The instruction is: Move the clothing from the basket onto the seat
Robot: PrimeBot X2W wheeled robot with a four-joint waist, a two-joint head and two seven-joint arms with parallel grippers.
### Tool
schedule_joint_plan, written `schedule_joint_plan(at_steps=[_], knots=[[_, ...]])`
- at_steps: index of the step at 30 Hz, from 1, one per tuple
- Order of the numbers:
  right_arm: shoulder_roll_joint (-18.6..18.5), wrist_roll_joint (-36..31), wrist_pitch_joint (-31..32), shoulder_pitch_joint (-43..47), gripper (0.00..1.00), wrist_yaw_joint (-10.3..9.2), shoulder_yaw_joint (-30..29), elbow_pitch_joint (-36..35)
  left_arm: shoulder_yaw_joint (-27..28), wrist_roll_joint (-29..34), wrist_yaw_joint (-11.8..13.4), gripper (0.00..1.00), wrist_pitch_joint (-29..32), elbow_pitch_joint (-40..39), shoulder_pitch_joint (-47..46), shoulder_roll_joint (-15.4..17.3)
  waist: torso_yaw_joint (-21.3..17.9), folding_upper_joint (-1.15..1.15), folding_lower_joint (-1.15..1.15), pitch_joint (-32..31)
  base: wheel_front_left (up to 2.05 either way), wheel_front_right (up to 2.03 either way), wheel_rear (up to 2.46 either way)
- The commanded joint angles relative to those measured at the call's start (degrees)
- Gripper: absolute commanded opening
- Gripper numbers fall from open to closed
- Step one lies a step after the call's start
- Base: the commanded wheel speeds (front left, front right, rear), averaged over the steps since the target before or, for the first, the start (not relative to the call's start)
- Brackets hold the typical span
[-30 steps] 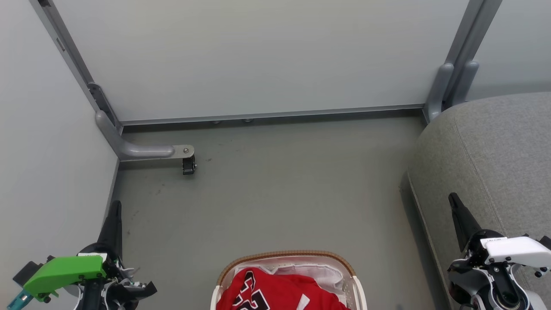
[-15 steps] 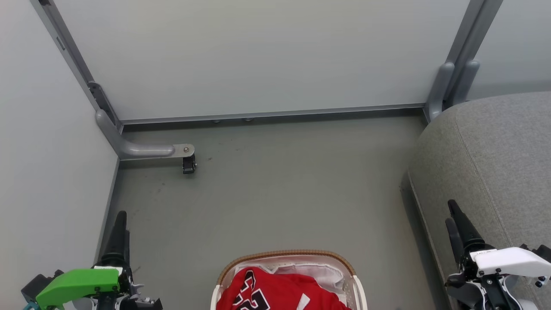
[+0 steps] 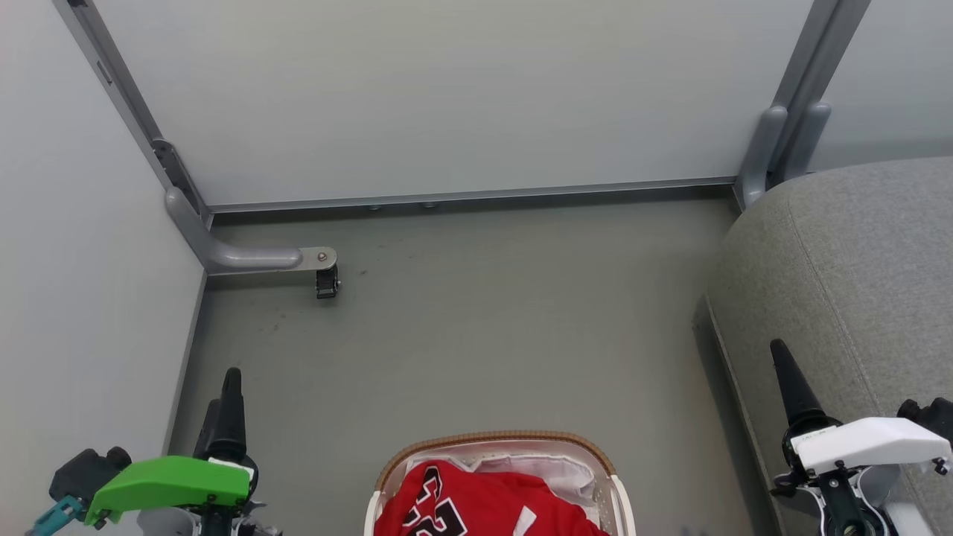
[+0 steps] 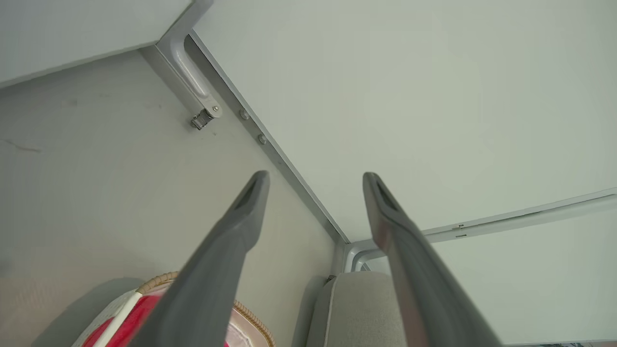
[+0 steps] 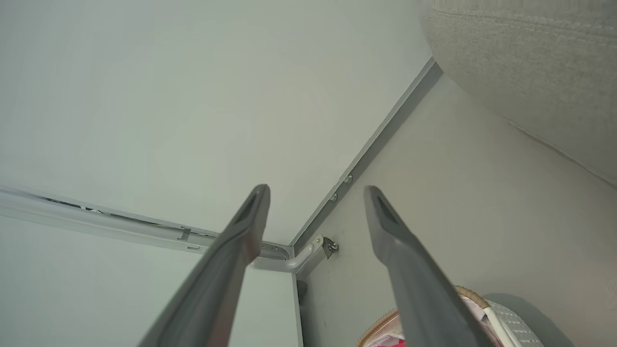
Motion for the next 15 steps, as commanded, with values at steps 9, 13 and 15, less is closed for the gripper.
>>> schedule_joint_plan(at_steps=[9,13,15], knots=[[-1.4,-10.8,-2.5,-1.8,1.00,0.04,1.9,0.0,-3.6,11.7,2.6,1.00,-2.4,-0.1,-1.8,2.0,0.0,0.00,0.00,0.1,0.00,0.00,0.00],[-1.6,-14.5,-3.3,-1.6,1.00,0.04,2.6,0.5,-5.1,15.5,4.2,1.00,-3.2,0.2,-1.7,2.6,0.0,0.00,0.00,0.0,0.00,0.00,0.00],[-1.7,-16.2,-3.7,-1.6,1.00,0.04,2.8,0.7,-5.9,17.1,5.0,1.00,-3.6,0.2,-1.7,2.9,0.0,0.00,0.00,0.0,0.00,0.00,0.00]])
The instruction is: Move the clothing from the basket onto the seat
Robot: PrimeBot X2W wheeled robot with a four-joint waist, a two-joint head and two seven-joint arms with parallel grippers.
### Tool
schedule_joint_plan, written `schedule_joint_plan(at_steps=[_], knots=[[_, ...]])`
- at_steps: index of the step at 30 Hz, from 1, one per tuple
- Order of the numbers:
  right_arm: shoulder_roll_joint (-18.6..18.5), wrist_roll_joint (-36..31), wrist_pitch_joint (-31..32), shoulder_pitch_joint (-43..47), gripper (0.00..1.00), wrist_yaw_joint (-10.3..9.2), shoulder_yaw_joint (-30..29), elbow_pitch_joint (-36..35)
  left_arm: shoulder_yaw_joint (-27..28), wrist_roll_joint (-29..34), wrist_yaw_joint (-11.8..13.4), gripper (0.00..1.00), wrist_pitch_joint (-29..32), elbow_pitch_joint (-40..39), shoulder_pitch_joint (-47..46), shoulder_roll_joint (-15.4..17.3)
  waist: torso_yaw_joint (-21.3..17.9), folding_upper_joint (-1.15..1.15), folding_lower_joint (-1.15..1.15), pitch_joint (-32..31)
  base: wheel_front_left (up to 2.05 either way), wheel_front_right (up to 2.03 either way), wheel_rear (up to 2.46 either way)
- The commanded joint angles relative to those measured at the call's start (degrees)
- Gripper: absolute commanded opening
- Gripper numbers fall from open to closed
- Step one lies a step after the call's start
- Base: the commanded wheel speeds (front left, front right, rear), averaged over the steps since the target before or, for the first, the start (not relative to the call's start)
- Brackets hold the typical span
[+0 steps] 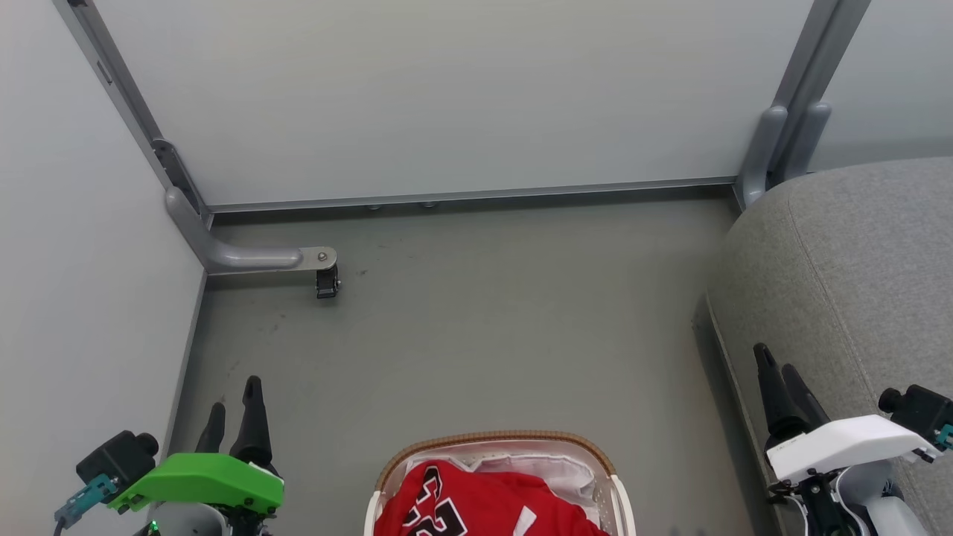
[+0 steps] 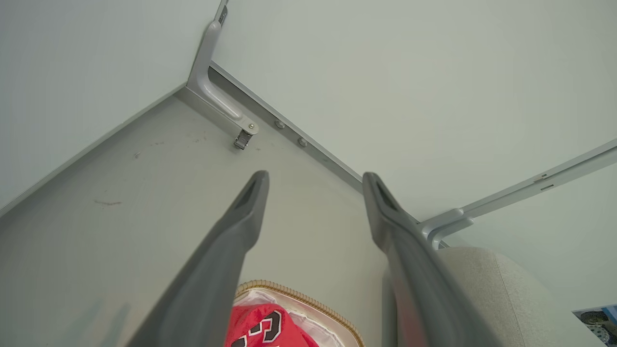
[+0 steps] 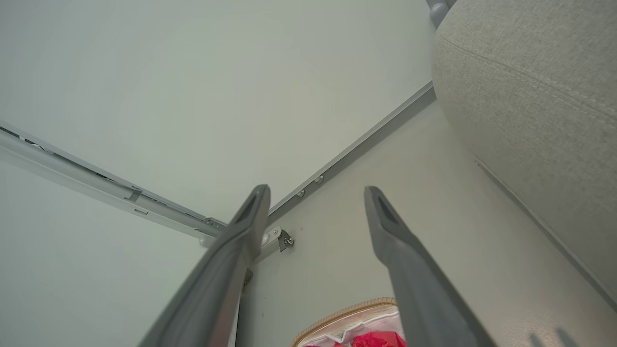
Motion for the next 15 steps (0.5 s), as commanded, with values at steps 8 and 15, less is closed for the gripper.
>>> schedule_joint_plan(at_steps=[8,15], knots=[[-1.0,-8.0,-2.0,-1.1,1.00,0.03,0.3,0.2,-3.2,7.4,3.4,1.00,-1.9,-2.1,-1.7,2.1,0.0,0.00,0.00,-0.1,0.00,0.00,0.00],[-0.9,-13.3,-3.2,-1.2,1.00,0.03,0.3,0.4,-5.3,11.9,5.2,1.00,-3.1,-3.0,-1.9,3.2,0.0,0.00,0.00,-0.1,0.00,0.00,0.00]])
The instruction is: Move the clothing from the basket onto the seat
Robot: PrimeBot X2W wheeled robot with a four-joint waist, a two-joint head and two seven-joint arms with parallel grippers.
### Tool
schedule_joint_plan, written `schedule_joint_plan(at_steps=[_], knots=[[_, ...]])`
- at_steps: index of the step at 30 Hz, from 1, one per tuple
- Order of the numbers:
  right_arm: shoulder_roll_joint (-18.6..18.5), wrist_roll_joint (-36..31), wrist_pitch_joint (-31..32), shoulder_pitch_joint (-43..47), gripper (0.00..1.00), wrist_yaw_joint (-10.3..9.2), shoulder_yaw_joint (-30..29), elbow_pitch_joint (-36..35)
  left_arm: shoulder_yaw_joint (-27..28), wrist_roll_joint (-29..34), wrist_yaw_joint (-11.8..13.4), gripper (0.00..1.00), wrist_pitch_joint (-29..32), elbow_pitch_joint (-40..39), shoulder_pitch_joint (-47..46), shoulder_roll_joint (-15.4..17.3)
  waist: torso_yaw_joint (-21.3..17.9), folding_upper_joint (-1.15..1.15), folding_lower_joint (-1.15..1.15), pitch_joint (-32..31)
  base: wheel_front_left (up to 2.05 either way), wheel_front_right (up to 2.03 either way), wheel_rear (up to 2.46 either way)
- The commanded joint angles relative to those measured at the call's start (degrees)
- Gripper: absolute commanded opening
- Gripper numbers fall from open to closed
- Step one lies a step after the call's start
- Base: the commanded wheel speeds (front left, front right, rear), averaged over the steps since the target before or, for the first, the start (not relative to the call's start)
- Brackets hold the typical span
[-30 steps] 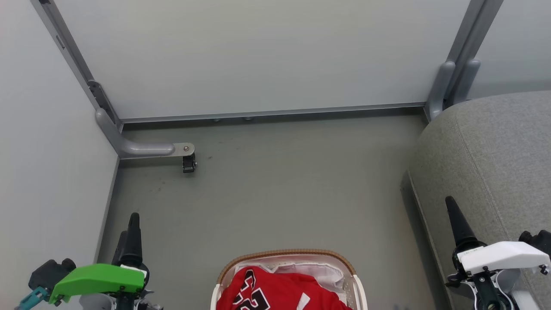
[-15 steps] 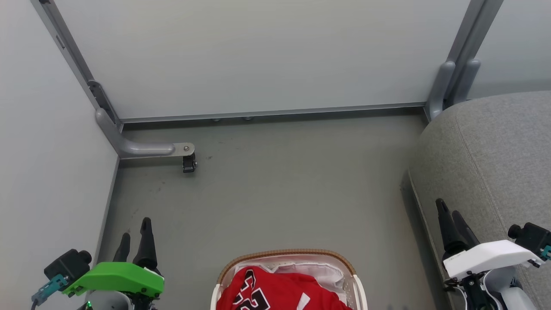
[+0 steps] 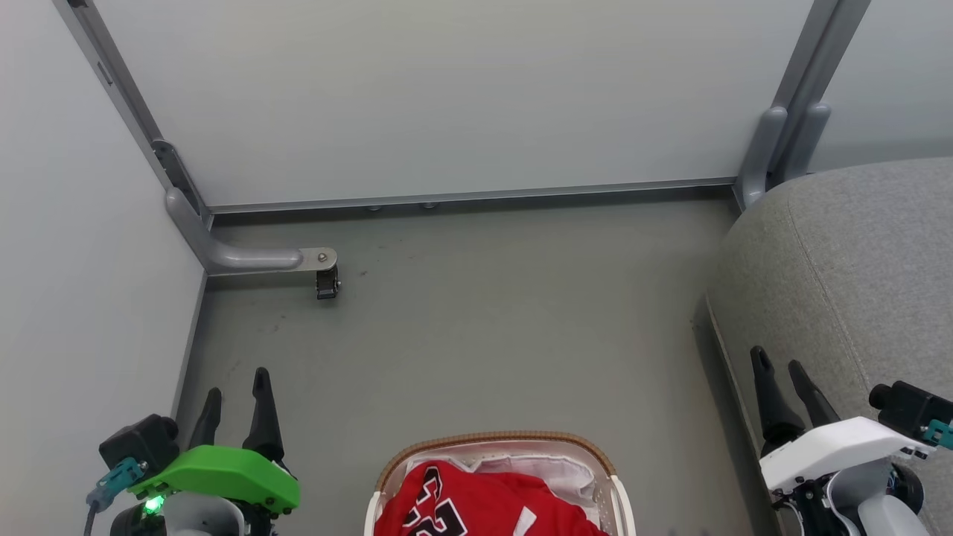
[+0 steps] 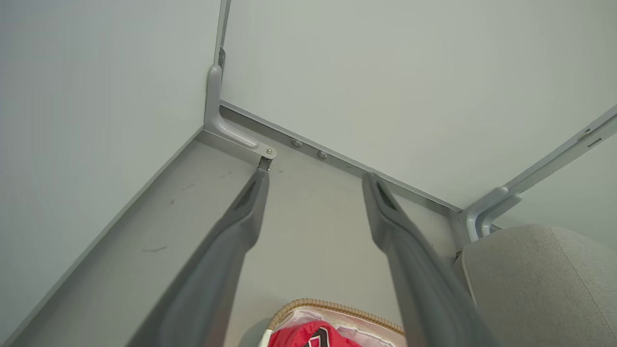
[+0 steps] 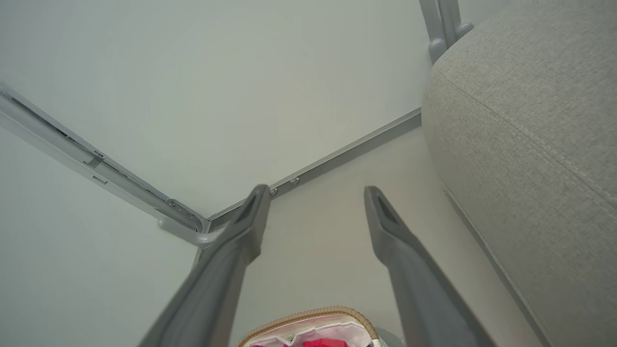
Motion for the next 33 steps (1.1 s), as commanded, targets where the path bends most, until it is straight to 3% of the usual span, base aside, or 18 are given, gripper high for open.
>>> schedule_joint_plan(at_steps=[1,23,33], knots=[[-0.4,-2.1,-0.7,-1.2,1.00,0.03,0.0,-0.4,-0.6,2.0,0.6,1.00,-0.7,-1.0,-1.9,0.8,0.0,0.00,0.00,0.0,0.00,0.00,0.00],[-0.7,-16.6,-4.2,-1.3,1.00,0.03,0.6,1.7,-3.8,14.6,1.8,1.00,-4.1,-1.1,-1.4,1.4,-0.7,0.00,0.00,0.1,0.00,0.00,0.00],[-1.1,-21.9,-5.6,-2.7,1.00,0.03,1.7,1.9,-5.0,19.3,-2.4,1.00,-5.5,2.5,-2.9,-0.9,-2.4,0.00,0.00,3.5,0.00,0.00,0.00]])
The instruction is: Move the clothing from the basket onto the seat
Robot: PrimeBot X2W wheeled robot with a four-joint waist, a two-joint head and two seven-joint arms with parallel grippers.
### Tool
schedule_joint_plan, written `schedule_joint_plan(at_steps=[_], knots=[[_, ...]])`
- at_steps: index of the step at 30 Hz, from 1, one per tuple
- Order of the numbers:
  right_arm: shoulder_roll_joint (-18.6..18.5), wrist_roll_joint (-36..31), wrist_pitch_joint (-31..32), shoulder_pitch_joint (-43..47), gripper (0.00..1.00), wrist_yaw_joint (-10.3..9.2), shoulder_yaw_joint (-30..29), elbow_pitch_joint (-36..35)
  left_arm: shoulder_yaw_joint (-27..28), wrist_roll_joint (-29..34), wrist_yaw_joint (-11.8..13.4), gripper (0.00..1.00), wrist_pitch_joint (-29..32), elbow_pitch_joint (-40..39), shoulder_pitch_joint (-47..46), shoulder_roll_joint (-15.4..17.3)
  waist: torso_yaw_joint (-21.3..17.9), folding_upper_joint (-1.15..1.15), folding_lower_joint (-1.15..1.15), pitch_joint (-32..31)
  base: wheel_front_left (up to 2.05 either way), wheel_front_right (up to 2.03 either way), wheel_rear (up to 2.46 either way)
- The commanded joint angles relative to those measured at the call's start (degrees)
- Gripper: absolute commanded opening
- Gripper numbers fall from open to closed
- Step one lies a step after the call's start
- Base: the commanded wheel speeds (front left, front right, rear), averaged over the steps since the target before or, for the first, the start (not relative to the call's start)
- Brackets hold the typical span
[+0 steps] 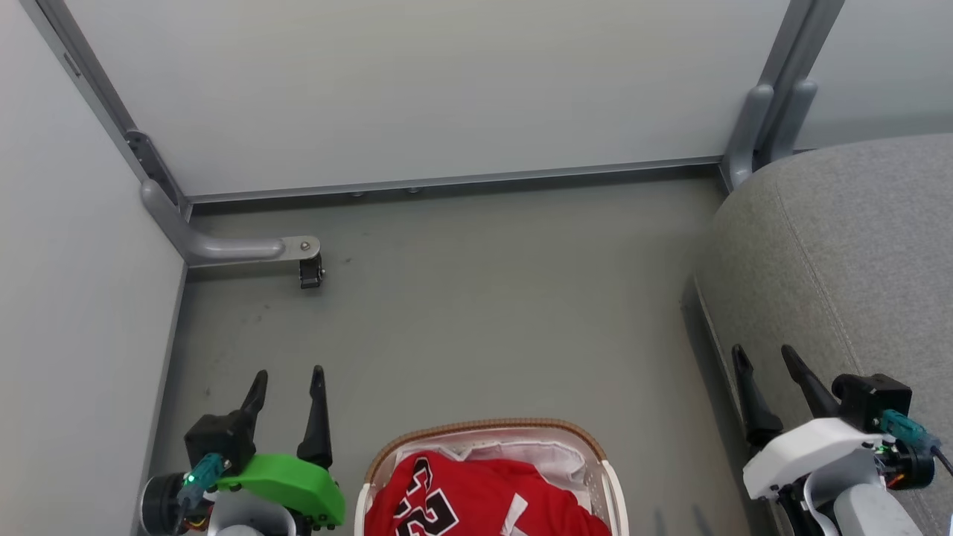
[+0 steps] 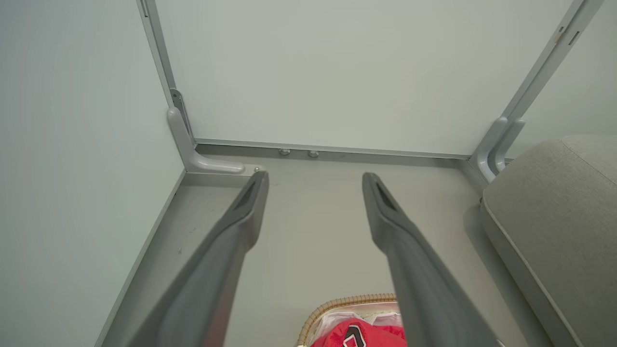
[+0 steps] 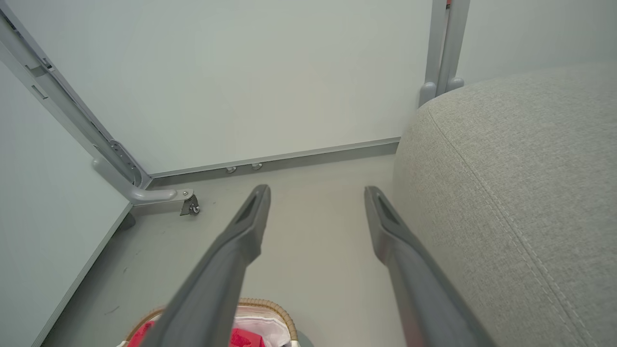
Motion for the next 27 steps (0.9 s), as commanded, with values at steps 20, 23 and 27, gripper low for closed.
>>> schedule_joint_plan(at_steps=[20,23,27], knots=[[0.8,-10.1,-2.8,-14.0,1.00,0.00,4.2,-4.1,-8.0,8.4,-8.1,1.00,-2.8,27.0,-19.6,-3.5,-8.8,0.00,0.00,24.6,0.00,0.00,0.00],[1.0,-11.4,-3.2,-14.9,1.00,0.00,4.3,-4.3,-9.0,8.6,-8.3,1.00,-3.1,31.0,-21.0,-3.7,-9.4,0.00,0.00,27.4,0.00,0.00,0.00],[1.1,-13.3,-3.5,-16.0,1.00,0.00,3.9,-4.8,-10.5,8.3,-8.4,1.00,-3.5,36.3,-23.0,-3.8,-9.8,0.00,0.00,31.2,0.00,0.00,0.00]])
